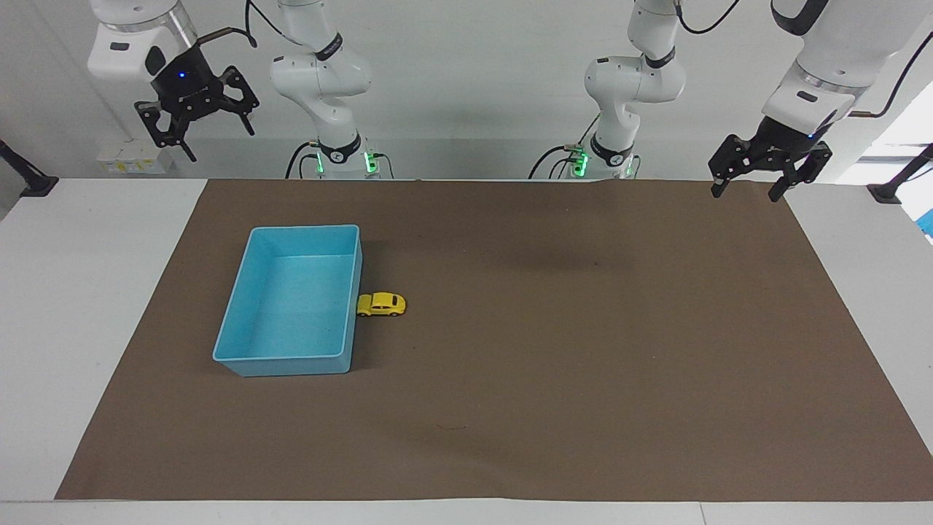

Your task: Wind up and store yellow beetle car

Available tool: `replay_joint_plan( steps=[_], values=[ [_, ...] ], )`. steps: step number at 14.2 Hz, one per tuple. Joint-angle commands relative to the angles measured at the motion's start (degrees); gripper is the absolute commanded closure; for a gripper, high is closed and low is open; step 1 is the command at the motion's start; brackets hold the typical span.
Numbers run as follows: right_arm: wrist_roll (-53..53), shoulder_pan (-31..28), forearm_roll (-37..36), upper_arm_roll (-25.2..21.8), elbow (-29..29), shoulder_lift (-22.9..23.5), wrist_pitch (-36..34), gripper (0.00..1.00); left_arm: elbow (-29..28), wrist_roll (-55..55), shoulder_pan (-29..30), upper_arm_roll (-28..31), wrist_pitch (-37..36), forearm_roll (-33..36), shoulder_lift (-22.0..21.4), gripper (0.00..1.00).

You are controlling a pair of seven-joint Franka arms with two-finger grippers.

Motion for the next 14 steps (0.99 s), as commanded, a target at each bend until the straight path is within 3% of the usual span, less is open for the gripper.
replay_joint_plan(
  steps=[1, 4, 7, 11, 14],
  values=[
    [-16.95, 0.56, 0.72, 0.98, -3.81, -1.76, 1.81, 0.00, -2.49, -0.32, 1.09, -0.67, -0.61, -0.30, -2.04, 0.00],
    [-27.37, 2.83, 0.98, 0.98, -5.49, -1.49, 4.10, 0.00, -1.88, -0.32, 1.62, -0.76, -1.57, -0.21, -1.86, 0.00],
    [-24.92, 6.18, 0.98, 0.98, -6.36, -0.62, 6.10, 0.00, -1.88, -0.32, 1.70, -0.76, -1.57, -0.21, -1.86, 0.00],
    [-23.87, 10.75, 0.98, 1.07, -13.65, 0.87, 16.47, 0.00, -1.79, -0.32, 1.62, -0.76, -1.57, -0.21, -1.86, 0.00],
    [-20.26, 13.92, 0.98, 0.98, -18.91, 1.06, 20.52, 0.00, -1.87, -0.32, 1.62, -0.76, -1.57, -0.21, -1.86, 0.00]
  ],
)
